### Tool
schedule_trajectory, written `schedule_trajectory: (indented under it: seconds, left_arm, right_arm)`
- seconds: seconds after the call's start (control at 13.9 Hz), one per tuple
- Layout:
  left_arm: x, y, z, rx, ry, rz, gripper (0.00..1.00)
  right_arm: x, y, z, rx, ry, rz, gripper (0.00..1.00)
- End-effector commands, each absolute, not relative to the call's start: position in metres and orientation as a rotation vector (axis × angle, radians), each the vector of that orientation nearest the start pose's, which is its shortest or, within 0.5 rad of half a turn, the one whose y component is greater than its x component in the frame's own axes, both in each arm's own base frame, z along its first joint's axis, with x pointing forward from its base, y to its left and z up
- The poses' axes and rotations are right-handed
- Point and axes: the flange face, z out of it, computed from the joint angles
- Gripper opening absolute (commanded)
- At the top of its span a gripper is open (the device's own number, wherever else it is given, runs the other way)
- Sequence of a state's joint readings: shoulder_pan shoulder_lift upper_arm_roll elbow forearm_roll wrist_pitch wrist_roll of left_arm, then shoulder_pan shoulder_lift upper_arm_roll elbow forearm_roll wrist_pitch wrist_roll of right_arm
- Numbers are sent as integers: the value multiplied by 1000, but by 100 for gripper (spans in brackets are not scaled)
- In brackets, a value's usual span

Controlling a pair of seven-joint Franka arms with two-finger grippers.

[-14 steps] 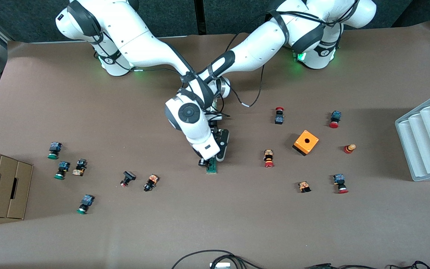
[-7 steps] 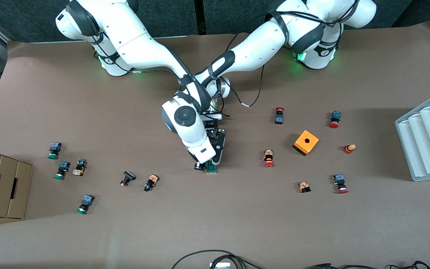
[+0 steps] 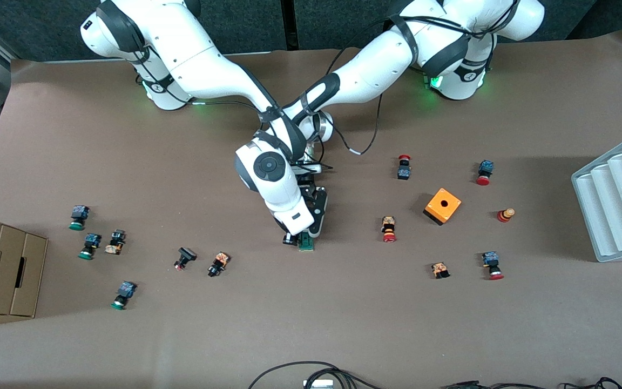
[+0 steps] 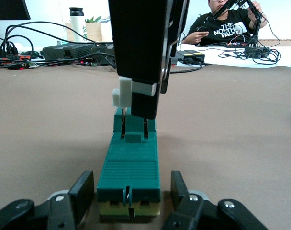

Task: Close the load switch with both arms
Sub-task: 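Push the white lever along the switch slot with the right gripper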

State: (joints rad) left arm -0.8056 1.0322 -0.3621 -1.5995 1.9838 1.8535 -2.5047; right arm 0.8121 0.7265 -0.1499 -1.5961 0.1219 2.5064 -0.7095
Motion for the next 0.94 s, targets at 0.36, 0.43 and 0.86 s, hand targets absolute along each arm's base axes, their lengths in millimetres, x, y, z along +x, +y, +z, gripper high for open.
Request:
schedule_trajectory:
  seconds: [0.36, 0.43, 0.86]
  left_arm:
    - [349, -561, 42, -2501, -81, -1845, 71]
    - [350, -561, 43, -2499, -80, -1847, 71]
    - [350, -561, 43, -2491, -81, -1851, 71]
  right_arm:
    - [559, 459, 231, -2470, -1944, -358, 48]
    - [560, 460, 232, -2469, -1944, -361, 48]
    - [563, 463, 239, -2465, -1943, -385, 48]
